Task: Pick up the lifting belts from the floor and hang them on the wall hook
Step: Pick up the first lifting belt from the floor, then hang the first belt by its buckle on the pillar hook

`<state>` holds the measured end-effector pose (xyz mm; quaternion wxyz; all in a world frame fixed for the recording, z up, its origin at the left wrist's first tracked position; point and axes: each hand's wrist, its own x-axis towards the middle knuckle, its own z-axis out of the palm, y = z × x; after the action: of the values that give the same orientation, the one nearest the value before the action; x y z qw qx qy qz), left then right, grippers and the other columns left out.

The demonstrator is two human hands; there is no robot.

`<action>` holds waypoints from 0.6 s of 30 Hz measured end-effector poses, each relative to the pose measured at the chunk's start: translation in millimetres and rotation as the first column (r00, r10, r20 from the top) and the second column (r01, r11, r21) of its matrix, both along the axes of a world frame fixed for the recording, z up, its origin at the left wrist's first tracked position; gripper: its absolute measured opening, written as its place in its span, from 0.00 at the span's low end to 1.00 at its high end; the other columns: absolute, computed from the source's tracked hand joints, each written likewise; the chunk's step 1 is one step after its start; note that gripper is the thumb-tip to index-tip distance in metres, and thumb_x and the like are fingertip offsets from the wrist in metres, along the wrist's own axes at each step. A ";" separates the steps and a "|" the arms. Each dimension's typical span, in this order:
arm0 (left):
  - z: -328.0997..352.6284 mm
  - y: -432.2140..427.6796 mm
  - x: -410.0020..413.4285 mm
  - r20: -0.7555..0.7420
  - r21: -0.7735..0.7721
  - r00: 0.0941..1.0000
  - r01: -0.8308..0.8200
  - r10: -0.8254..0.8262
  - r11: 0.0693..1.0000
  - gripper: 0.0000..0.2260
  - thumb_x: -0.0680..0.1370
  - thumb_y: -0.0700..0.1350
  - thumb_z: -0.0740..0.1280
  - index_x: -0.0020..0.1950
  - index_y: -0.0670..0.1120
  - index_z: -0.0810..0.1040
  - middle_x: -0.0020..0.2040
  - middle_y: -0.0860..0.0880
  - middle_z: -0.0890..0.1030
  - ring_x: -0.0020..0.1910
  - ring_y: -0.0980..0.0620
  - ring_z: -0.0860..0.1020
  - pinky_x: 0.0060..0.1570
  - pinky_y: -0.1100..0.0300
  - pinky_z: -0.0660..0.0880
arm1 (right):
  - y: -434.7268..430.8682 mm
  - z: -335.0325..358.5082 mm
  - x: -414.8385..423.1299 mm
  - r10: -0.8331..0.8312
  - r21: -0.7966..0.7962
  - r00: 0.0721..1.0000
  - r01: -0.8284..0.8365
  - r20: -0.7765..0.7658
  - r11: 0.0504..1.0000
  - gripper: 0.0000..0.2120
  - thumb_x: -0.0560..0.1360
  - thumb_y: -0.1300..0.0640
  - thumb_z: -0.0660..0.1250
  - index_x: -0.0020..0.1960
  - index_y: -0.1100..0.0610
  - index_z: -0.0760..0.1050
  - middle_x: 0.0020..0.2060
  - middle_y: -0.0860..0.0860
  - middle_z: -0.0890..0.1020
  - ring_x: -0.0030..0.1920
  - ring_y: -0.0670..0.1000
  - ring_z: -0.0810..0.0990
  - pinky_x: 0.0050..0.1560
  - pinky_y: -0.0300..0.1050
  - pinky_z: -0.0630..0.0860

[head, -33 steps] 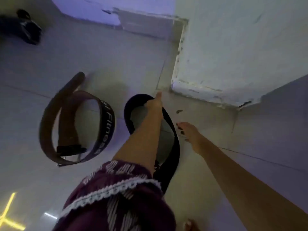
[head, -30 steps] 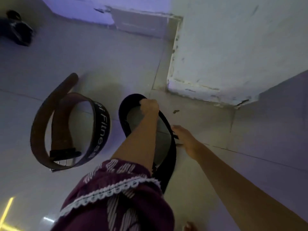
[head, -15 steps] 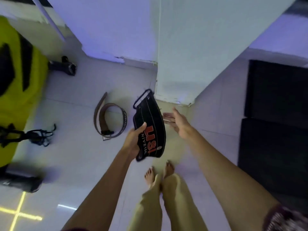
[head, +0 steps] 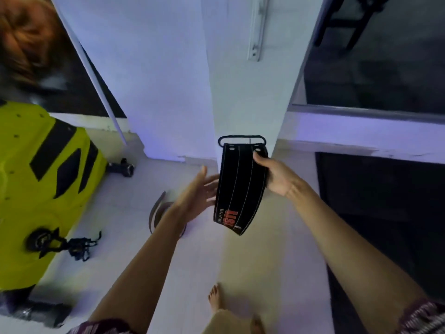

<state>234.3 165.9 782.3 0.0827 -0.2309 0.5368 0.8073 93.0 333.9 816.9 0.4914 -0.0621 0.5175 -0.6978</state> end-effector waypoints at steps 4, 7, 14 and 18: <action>53.5 18.0 -25.3 -0.096 -0.060 0.986 -0.140 0.134 0.988 0.17 0.76 0.55 0.62 0.55 0.43 0.80 0.45 0.48 0.85 0.48 0.48 0.81 0.49 0.57 0.77 | 25.5 20.4 27.6 0.313 0.175 0.914 -0.275 -0.258 0.945 0.09 0.77 0.58 0.61 0.55 0.54 0.76 0.50 0.48 0.83 0.51 0.47 0.81 0.59 0.42 0.76; 71.7 24.4 -25.9 -0.166 -0.111 0.961 -0.240 0.220 0.964 0.07 0.75 0.40 0.66 0.50 0.44 0.82 0.42 0.50 0.86 0.46 0.49 0.82 0.45 0.58 0.76 | 31.1 29.8 43.1 0.280 0.190 0.891 -0.223 -0.359 0.956 0.22 0.72 0.48 0.65 0.63 0.56 0.73 0.59 0.53 0.80 0.59 0.51 0.78 0.68 0.51 0.69; 148.3 23.3 -28.3 -0.431 -0.188 0.893 -0.233 0.133 0.954 0.09 0.75 0.36 0.66 0.54 0.42 0.81 0.49 0.45 0.83 0.47 0.48 0.82 0.46 0.57 0.77 | 9.9 125.1 45.8 -0.205 -0.002 0.784 0.251 -0.587 0.968 0.14 0.76 0.41 0.57 0.50 0.47 0.77 0.48 0.46 0.81 0.55 0.51 0.79 0.52 0.42 0.74; 183.1 20.2 -27.7 -0.537 -0.245 0.842 -0.205 0.043 0.948 0.10 0.74 0.37 0.67 0.54 0.43 0.82 0.49 0.47 0.85 0.50 0.47 0.82 0.52 0.53 0.77 | -7.1 155.5 43.6 -0.407 -0.172 0.711 0.381 -0.573 0.908 0.09 0.74 0.45 0.63 0.47 0.49 0.77 0.44 0.48 0.82 0.51 0.52 0.80 0.56 0.47 0.76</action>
<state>206.7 186.2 965.3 -0.1551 -0.0458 0.6361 0.7545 136.5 326.8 972.4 0.1417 -0.1767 0.6321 -0.7411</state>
